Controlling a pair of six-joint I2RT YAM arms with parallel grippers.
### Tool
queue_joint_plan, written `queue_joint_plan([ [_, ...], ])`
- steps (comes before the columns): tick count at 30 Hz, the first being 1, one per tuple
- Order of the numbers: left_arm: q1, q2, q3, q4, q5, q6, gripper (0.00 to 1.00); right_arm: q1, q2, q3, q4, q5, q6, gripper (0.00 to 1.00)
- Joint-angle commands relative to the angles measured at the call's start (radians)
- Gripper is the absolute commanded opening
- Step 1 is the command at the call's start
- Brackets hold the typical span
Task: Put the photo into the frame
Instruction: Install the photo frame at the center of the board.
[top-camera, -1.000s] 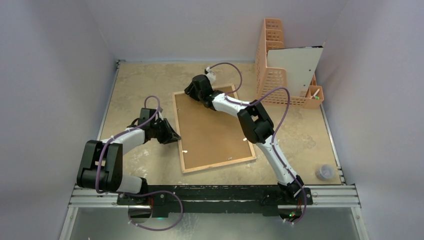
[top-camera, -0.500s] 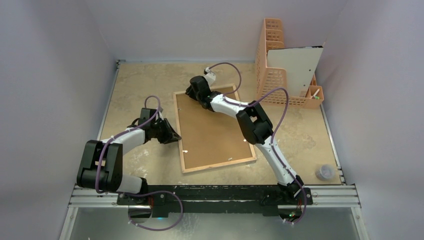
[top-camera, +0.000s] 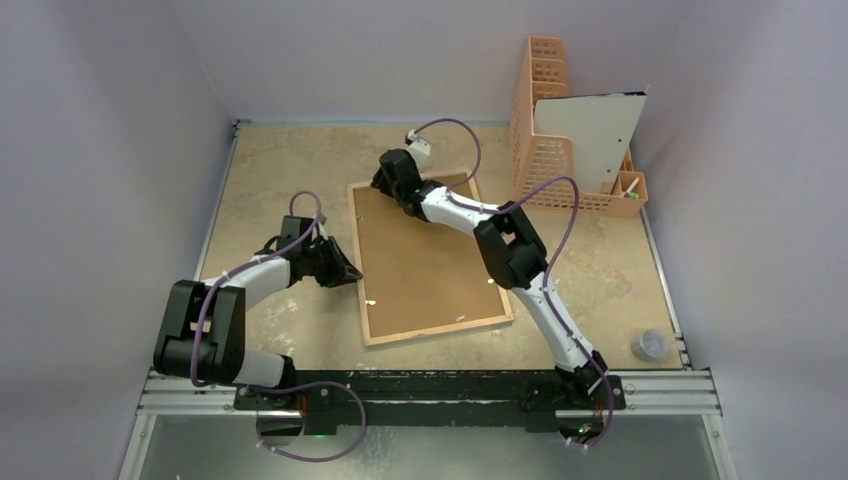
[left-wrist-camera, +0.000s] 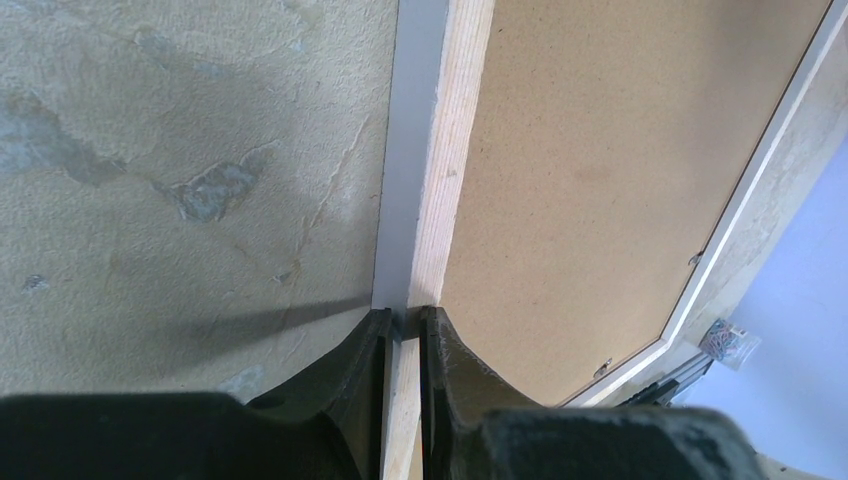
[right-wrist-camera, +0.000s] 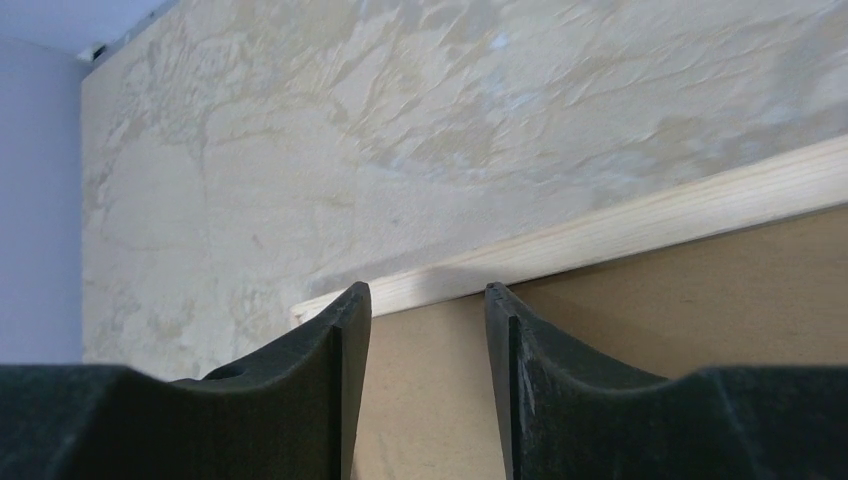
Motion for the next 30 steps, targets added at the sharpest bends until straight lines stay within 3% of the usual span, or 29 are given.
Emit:
queue_joint_plan([
  [1,-0.012,0.004,-0.013,-0.105,-0.052,0.004,0.22,-0.038,-0.139,-0.054,0.054,0.121,-0.082,0.50],
  [5,-0.012,0.014,-0.009,-0.096,-0.040,0.008,0.40,-0.038,-0.148,-0.077,0.074,0.068,-0.109,0.52],
  [8,-0.012,0.021,-0.003,-0.090,-0.035,0.010,0.45,-0.038,-0.127,-0.061,0.056,-0.026,-0.129,0.51],
  [18,-0.012,0.035,0.000,-0.091,-0.030,0.012,0.35,-0.038,-0.122,-0.079,0.062,-0.251,-0.127,0.46],
  [23,-0.012,0.024,0.015,-0.094,-0.030,0.012,0.35,-0.039,-0.249,-0.162,0.028,-0.314,-0.213,0.47],
  [30,-0.012,0.024,0.024,-0.084,-0.010,0.017,0.33,-0.038,-0.509,-0.379,-0.166,-0.282,-0.293,0.50],
])
